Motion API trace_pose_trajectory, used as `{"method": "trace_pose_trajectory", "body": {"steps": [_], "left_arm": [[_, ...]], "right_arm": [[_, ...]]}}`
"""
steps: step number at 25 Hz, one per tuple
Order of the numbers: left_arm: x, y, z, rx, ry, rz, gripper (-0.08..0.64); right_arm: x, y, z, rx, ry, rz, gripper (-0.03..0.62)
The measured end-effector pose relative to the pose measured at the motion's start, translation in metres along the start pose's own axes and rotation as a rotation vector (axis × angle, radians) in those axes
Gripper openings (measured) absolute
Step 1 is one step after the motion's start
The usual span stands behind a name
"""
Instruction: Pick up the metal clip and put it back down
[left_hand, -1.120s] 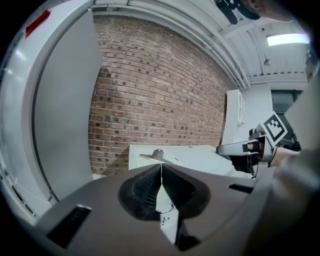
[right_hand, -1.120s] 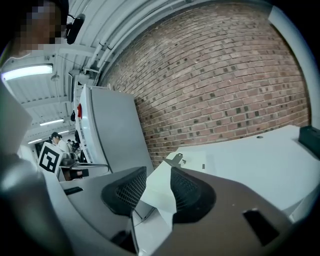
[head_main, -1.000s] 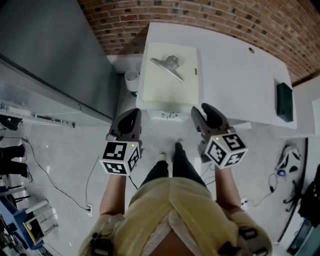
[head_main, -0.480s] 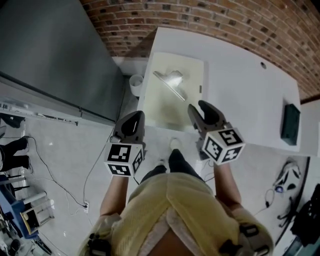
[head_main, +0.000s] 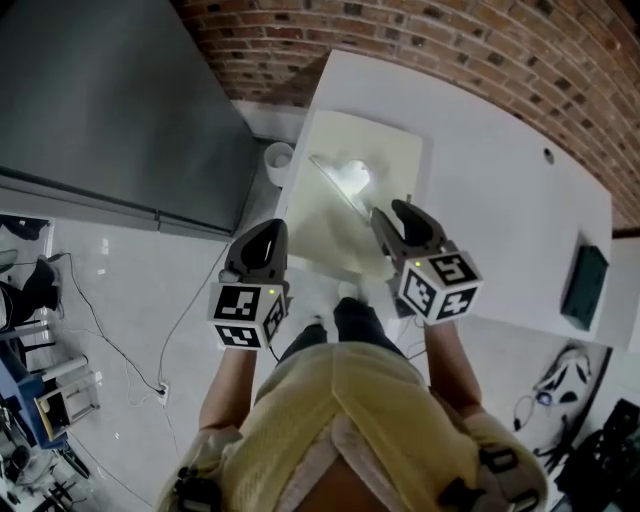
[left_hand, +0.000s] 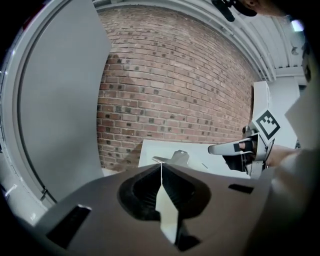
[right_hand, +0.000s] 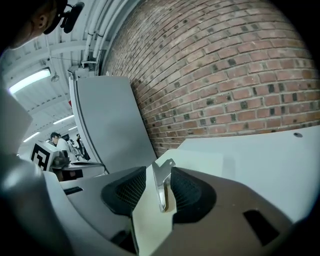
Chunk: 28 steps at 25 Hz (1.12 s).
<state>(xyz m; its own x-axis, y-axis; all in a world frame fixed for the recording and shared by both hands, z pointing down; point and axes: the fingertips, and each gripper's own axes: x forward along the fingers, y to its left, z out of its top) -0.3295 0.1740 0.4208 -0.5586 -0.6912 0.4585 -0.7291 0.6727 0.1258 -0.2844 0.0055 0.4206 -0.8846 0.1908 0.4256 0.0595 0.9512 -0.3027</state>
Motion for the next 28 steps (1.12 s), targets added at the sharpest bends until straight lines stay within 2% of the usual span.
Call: {"method": "trace_pose_trajectory", "body": {"steps": [7, 18, 28], "left_arm": [[0.017, 0.009, 0.002, -0.021, 0.01, 0.047, 0.005], [0.033, 0.011, -0.002, -0.045, 0.036, 0.078, 0.005], [0.039, 0.016, -0.006, -0.061, 0.047, 0.122, 0.005]], "right_arm": [[0.034, -0.013, -0.001, -0.009, 0.055, 0.038, 0.133], [0.071, -0.025, -0.012, 0.001, 0.141, 0.056, 0.137], [0.094, -0.029, -0.012, -0.009, 0.174, 0.095, 0.137]]}}
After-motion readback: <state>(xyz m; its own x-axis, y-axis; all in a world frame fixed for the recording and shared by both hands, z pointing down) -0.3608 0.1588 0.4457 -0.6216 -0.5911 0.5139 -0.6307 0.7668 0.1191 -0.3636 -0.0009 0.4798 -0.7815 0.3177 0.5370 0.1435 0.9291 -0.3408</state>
